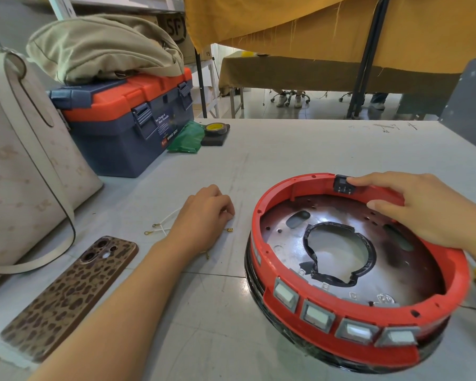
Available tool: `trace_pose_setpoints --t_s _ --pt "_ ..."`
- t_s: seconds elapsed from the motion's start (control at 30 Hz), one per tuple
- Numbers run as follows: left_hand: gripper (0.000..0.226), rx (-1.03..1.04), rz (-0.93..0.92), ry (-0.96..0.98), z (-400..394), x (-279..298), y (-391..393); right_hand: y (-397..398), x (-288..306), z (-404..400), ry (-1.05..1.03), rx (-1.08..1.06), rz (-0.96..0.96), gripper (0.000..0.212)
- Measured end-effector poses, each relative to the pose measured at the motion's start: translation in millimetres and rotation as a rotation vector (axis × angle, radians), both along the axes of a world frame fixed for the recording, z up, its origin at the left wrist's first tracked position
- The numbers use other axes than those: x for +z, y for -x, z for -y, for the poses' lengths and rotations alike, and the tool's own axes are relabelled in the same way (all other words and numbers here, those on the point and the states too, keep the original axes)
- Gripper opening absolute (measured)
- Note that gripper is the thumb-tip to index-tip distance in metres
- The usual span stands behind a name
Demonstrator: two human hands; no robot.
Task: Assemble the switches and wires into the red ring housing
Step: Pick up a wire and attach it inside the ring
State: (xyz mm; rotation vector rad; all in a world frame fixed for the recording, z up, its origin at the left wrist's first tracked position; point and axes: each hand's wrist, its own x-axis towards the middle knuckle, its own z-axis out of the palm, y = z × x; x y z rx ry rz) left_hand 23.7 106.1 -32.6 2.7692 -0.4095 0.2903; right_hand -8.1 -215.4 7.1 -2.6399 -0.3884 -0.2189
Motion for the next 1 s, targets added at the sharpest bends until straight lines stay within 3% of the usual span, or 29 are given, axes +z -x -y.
trace_pose_setpoints --t_s 0.13,0.43,0.7,1.0 --pt "0.009 -0.007 0.037 0.052 -2 3 0 -1 -1 1 -0.001 0.001 -0.003 0.046" --pt "0.02 0.009 0.043 -0.05 -9 -1 -5 -2 -2 1 0.011 -0.007 0.001 0.045" --pt "0.011 -0.007 0.076 -0.06 -3 -5 -5 -2 -2 1 0.001 -0.006 0.01 0.046" --pt "0.009 -0.032 0.142 0.139 -7 6 -2 -3 -2 2 -0.001 0.004 0.015 0.047"
